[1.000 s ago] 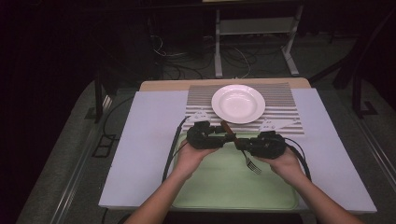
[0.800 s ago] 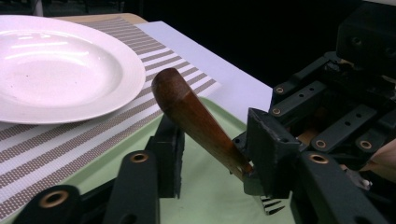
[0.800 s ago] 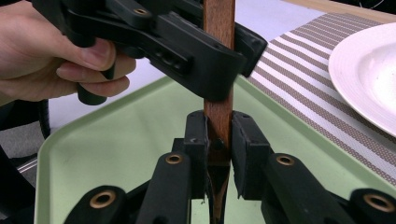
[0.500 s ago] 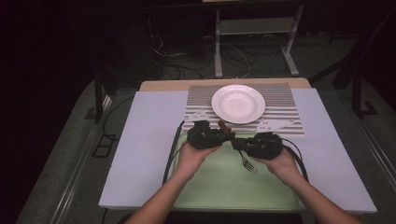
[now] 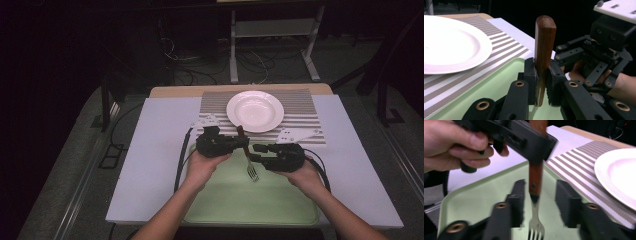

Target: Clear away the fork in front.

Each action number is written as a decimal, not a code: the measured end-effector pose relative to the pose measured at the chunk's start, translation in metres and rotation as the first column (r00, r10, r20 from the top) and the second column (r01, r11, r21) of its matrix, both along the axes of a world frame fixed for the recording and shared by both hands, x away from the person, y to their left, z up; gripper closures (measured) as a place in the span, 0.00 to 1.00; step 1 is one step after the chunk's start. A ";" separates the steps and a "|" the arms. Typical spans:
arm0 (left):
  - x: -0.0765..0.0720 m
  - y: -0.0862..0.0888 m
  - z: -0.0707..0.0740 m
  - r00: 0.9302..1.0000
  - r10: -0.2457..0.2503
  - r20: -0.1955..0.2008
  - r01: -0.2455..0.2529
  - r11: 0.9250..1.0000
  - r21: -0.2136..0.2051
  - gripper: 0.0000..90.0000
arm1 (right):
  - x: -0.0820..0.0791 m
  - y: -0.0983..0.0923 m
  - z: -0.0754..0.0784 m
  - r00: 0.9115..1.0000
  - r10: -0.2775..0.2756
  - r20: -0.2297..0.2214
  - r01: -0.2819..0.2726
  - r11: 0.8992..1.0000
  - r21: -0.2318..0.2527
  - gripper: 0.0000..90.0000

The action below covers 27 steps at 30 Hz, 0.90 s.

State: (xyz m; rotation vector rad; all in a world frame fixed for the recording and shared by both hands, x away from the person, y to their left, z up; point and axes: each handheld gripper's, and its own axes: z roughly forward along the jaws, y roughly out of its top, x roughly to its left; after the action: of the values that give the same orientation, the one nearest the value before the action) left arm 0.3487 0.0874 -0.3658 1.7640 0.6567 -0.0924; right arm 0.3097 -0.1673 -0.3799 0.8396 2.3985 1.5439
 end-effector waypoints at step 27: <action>-0.012 0.073 0.022 1.000 -0.020 -0.008 0.021 0.994 0.103 0.89 | -0.024 -0.092 -0.046 0.987 -0.154 -0.053 0.149 0.985 -0.092 0.02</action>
State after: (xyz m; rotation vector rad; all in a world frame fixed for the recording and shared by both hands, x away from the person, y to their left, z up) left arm 0.3368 0.1607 -0.3441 1.8708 0.6587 -0.0798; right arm 0.2857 -0.2596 -0.4255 1.0371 2.3620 1.3653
